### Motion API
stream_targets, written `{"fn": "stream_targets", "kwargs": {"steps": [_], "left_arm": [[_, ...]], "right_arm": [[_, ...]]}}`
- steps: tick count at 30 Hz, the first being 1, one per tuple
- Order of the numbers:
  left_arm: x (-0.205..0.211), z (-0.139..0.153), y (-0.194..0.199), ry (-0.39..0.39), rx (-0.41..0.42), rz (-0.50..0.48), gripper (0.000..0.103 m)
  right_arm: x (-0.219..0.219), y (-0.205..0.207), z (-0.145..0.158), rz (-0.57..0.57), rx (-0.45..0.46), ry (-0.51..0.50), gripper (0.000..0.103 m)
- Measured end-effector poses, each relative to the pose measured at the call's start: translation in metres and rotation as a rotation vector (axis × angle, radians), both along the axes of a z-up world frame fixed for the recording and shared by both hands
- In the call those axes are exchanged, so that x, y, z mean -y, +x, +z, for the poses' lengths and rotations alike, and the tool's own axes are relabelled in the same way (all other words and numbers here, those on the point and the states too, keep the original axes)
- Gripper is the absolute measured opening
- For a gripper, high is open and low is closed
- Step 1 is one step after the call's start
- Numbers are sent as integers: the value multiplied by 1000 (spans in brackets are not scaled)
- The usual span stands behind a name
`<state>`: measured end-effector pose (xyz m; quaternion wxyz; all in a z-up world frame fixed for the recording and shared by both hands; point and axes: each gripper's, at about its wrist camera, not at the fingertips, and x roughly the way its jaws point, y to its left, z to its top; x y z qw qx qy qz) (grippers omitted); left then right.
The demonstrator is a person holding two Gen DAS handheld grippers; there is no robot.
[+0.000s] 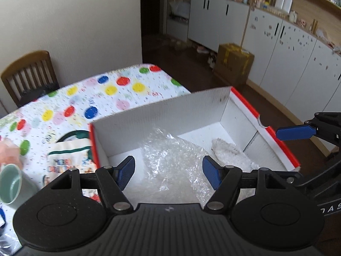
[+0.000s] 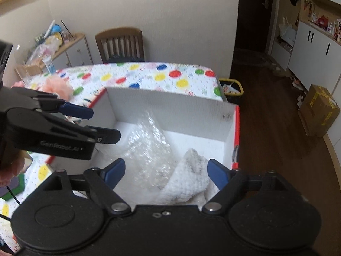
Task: Organize soft objects
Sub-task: 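Open both tools to release the items in the box and withdraw, then grasp the clear zip bag with the left tool while the right tool grasps the Christmas pouch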
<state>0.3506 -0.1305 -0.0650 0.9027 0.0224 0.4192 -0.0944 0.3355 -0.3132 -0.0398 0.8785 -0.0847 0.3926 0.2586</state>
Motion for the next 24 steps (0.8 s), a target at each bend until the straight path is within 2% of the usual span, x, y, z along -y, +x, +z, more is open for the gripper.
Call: {"fn": "stream_targets", "kwargs": {"steps": [7, 15, 22, 24], "left_arm": [[-17, 22, -34, -18, 61, 36, 70], [-46, 39, -81, -68, 116, 102, 84], [-85, 44, -122, -106, 158, 178, 84], [-99, 45, -132, -114, 171, 201, 87]], "right_arm": [[-11, -21, 19, 38, 22, 82, 92], [-34, -53, 30, 87, 73, 155, 96], [-60, -74, 33, 114, 76, 194, 97], [-68, -78, 33, 115, 71, 203, 97]]}}
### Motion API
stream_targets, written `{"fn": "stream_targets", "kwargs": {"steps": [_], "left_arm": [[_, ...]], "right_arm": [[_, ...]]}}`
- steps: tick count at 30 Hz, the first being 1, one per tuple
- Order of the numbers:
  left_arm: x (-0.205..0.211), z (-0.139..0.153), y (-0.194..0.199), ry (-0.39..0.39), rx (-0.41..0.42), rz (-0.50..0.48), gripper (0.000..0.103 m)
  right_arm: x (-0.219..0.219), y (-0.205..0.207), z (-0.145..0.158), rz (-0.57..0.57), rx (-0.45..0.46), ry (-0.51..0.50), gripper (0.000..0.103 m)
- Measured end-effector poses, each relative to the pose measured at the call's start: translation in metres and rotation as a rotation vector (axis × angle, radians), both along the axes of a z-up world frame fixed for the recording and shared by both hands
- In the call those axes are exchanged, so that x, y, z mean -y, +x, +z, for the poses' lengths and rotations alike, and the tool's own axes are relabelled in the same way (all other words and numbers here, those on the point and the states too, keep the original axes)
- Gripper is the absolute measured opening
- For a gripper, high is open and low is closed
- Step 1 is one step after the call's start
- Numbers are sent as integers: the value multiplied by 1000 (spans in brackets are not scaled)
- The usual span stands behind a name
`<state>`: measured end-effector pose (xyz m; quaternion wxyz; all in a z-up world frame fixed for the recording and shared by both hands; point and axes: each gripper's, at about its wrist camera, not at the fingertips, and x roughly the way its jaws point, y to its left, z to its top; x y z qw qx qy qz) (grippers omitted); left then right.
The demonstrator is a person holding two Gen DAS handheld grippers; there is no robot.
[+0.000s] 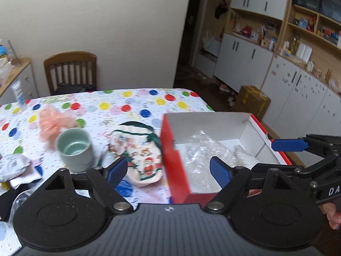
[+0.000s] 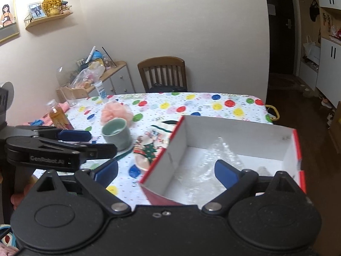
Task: Organize soft objects
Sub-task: 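Grasp the clear zip bag with the left tool while the right tool grasps the Christmas pouch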
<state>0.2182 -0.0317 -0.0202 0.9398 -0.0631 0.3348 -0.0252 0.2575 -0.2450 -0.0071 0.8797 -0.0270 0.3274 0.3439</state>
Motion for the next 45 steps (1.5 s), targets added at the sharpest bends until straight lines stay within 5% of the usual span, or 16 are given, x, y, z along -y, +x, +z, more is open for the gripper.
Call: {"fn": "stream_targets", "kwargs": {"steps": [3, 20, 27, 45], "left_arm": [[-21, 0, -15, -15, 14, 27, 99], [-127, -20, -81, 56, 43, 179, 102], [-162, -43, -94, 47, 12, 203, 102], [-216, -119, -94, -3, -160, 269, 101]], "right_arm": [[-14, -4, -2, 5, -17, 13, 99], [-115, -9, -27, 3, -35, -40, 101], [-162, -1, -43, 34, -16, -87, 100], [-229, 54, -106, -102, -60, -258, 92]]}}
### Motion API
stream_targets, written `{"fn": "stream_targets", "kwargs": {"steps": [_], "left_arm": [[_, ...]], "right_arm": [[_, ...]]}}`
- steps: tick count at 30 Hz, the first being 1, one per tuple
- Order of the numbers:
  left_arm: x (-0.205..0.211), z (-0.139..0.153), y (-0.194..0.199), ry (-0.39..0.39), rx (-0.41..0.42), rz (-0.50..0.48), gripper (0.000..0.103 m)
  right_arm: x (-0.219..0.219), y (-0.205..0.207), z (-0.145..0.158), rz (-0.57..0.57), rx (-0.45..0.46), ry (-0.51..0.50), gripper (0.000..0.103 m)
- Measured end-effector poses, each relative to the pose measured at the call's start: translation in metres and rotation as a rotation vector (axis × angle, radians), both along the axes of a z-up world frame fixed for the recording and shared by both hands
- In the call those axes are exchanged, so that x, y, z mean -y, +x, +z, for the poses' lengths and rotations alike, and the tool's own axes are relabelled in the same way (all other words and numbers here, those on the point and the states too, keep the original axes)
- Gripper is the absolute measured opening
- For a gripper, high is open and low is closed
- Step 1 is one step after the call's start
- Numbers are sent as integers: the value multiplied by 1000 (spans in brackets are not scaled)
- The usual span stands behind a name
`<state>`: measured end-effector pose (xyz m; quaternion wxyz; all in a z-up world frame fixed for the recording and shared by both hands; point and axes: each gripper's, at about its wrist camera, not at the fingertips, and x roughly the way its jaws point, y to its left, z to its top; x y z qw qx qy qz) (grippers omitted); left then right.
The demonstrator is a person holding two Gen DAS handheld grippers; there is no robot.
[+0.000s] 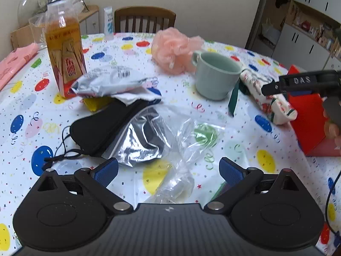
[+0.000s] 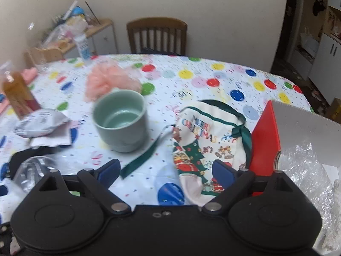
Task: Organize soft objects
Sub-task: 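Grasp the clear zip bag with the left tool while the right tool grasps the Christmas pouch, then lift and carry the zip bag and Christmas pouch into the red box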
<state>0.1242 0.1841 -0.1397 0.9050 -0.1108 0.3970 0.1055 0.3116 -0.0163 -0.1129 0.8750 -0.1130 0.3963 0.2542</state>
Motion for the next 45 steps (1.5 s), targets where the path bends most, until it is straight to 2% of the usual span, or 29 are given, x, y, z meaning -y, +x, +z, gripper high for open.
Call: {"fn": "stream_targets", "kwargs": {"steps": [14, 16, 22, 24, 28, 29, 32, 35, 45], "left_arm": [[3, -29, 13, 21, -75, -2, 100], [5, -28, 13, 27, -71, -4, 97], [7, -29, 16, 33, -88, -2, 75], [7, -29, 16, 32, -96, -1, 64], [8, -31, 16, 39, -110, -2, 54], [8, -31, 16, 37, -111, 1, 50], [5, -31, 16, 17, -109, 7, 41], [5, -31, 17, 14, -106, 12, 40], [10, -22, 17, 44, -80, -1, 36]], "right_arm": [[-19, 35, -38, -70, -30, -126, 79], [-21, 37, -42, -74, -34, -138, 76], [-19, 41, -49, -97, -46, -147, 63], [-19, 41, -50, -99, -48, -148, 56], [-19, 41, -50, -96, -45, -140, 43], [-18, 40, -49, -94, -43, -134, 37], [-18, 39, -46, -92, -36, -124, 28], [-16, 37, -42, -82, -32, -108, 20], [-7, 21, -14, -56, 15, -32, 11]]}}
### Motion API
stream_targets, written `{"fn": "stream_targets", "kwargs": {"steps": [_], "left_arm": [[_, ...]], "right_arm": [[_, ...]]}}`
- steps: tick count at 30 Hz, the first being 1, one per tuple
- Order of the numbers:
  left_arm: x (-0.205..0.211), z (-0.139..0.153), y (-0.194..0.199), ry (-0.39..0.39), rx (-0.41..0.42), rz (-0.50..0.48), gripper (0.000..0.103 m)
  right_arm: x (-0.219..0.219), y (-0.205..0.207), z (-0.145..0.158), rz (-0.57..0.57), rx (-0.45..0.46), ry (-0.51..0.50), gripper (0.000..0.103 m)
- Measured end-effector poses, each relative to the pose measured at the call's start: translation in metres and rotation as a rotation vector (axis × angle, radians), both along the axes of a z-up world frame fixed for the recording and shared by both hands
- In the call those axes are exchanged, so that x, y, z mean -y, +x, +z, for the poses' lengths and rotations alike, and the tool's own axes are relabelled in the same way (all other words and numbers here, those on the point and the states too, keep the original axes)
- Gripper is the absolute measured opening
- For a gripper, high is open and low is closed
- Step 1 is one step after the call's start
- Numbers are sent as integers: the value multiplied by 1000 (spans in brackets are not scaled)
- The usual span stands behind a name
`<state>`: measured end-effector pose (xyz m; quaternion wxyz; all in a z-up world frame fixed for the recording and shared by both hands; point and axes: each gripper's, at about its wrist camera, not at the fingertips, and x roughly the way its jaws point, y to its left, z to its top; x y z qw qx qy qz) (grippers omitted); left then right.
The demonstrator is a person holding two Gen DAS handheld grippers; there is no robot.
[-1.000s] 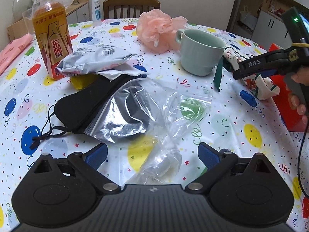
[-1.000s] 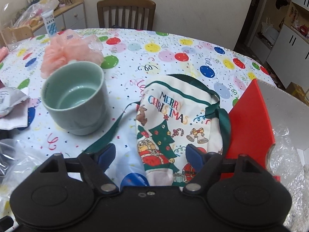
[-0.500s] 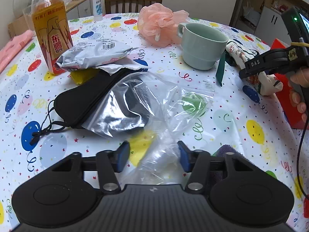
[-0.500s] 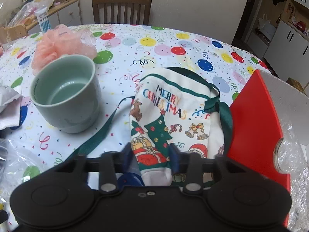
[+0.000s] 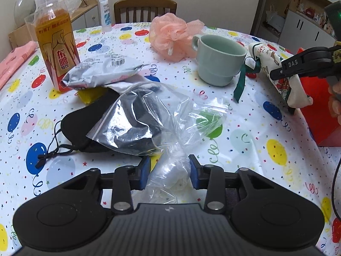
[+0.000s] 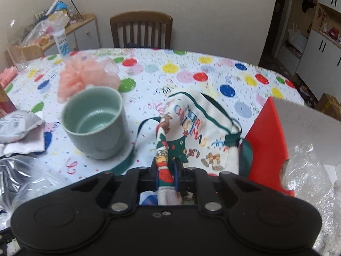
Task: Organize soft objects
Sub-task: 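Lift and carry the zip bag and Christmas pouch into the red box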
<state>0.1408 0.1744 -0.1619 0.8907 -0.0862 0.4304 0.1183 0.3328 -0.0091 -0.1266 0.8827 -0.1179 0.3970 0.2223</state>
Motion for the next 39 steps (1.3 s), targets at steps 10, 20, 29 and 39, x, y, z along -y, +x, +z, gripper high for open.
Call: {"fn": "stream_targets", "kwargs": {"steps": [10, 20, 29, 39], "left_arm": [[2, 18, -1, -12, 40, -4, 36], [9, 45, 1, -35, 79, -20, 36], [25, 85, 10, -68, 119, -68, 36], [58, 119, 25, -81, 170, -146, 36]], "right_arm": [[16, -22, 43, 45, 13, 111, 8], [41, -44, 87, 86, 11, 226, 8], [75, -60, 128, 109, 25, 308, 7], [125, -69, 167, 100, 90, 361, 7]]}}
